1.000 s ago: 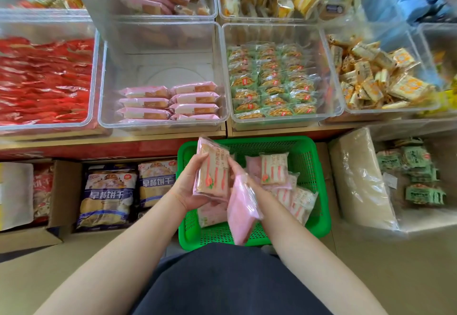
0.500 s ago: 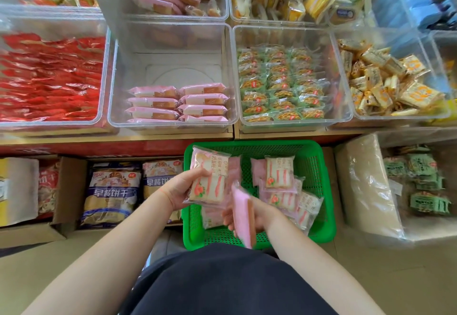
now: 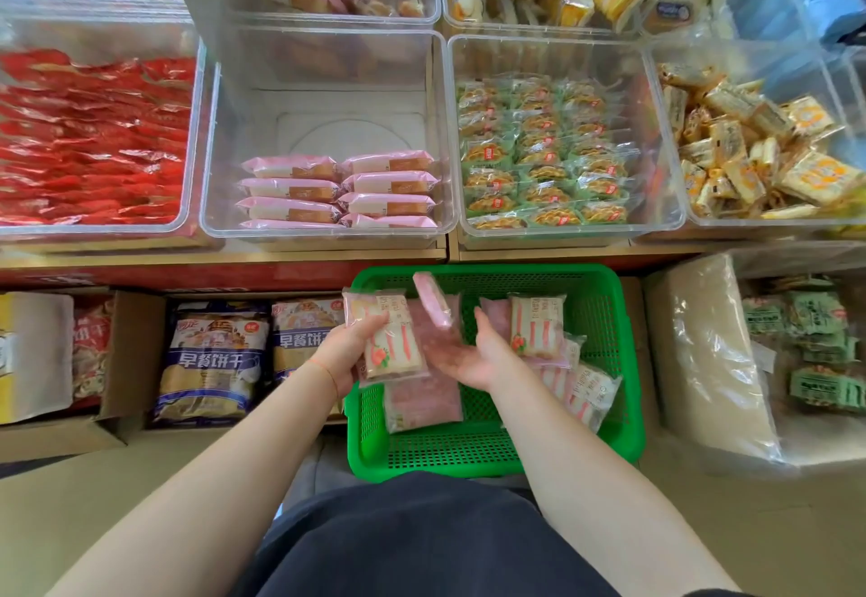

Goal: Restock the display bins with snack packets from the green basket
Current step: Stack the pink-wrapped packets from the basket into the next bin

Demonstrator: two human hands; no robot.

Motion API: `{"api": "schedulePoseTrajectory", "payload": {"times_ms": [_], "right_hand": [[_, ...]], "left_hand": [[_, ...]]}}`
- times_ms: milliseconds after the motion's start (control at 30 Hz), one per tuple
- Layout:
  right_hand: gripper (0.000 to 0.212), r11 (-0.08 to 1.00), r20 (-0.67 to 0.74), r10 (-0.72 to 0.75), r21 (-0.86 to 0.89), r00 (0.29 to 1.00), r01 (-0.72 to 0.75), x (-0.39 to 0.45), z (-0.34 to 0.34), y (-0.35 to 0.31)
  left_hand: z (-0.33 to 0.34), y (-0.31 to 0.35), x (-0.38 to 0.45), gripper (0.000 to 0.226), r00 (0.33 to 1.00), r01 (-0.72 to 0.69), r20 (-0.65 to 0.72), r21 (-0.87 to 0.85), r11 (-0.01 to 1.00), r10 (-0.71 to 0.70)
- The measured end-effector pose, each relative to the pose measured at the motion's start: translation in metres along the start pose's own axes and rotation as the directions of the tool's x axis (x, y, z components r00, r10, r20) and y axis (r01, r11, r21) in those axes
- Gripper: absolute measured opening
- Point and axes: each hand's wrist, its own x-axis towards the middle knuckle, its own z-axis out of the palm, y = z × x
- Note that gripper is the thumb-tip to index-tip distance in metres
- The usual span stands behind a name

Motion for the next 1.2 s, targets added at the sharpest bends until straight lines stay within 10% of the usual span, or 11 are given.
{"api": "schedulePoseTrajectory", "payload": {"times_ms": [300, 700, 1000, 1100, 1200], "right_hand": [[0.026, 0.995, -0.029, -0.103, -0.007, 0.994, 0.102, 0.000, 0.021, 0.006], [0.046, 0.960, 0.319, -0.205, -0.119, 0.925, 0.253, -0.064, -0.038, -0.001], [0.044, 0.883, 0.474, -0.246, -0.250, 0.846, 0.397, -0.071, -0.008, 0.005], [0.079, 0.869, 0.460, -0.185, -0.336, 0.868, 0.364, -0.067, -0.003, 0.007], [0.066, 0.849, 0.472, -0.123, -0.406, 0.873, 0.339, -0.066, 0.007, 0.017]], "left_hand": [[-0.011, 0.003, -0.003, 0.028, 0.995, 0.024, 0.096, -0.068, 0.997, -0.018], [-0.016, 0.010, -0.017, 0.031, 0.988, -0.129, -0.073, 0.117, 0.985, 0.138], [-0.021, 0.032, -0.040, 0.035, 0.971, -0.228, 0.104, 0.133, 0.964, 0.216], [-0.027, 0.034, -0.043, 0.063, 0.963, -0.199, 0.178, -0.044, 0.979, 0.203], [-0.027, 0.034, -0.043, 0.091, 0.944, -0.188, 0.284, 0.057, 0.981, 0.165]]}}
